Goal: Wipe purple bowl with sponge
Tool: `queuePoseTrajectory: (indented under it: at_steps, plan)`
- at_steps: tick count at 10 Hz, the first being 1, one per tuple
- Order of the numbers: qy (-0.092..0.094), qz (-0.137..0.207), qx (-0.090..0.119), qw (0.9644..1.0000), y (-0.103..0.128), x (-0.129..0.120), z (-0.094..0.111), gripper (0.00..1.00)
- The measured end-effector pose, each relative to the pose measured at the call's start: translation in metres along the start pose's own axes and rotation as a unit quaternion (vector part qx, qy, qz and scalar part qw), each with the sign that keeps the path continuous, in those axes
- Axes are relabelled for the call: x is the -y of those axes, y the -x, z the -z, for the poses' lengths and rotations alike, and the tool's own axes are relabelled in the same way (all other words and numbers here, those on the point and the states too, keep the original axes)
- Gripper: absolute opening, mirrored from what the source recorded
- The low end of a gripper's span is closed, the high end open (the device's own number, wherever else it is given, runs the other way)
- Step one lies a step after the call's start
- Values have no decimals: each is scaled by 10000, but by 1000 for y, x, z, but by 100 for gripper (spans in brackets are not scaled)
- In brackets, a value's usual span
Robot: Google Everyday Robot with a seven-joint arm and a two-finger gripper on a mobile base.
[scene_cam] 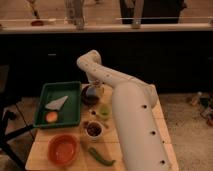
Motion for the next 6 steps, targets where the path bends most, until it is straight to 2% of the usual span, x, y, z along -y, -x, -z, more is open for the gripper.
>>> queuePoseTrajectory:
  at_steps: [1, 3, 4, 6]
  plan:
    - [18, 16, 35, 10000, 3, 1, 0, 0]
    - [107, 7, 249, 9996, 7, 0, 1, 0]
    - [172, -16, 511, 9985, 4, -4, 2, 0]
    - [263, -44, 852, 9960, -3, -14, 2, 0]
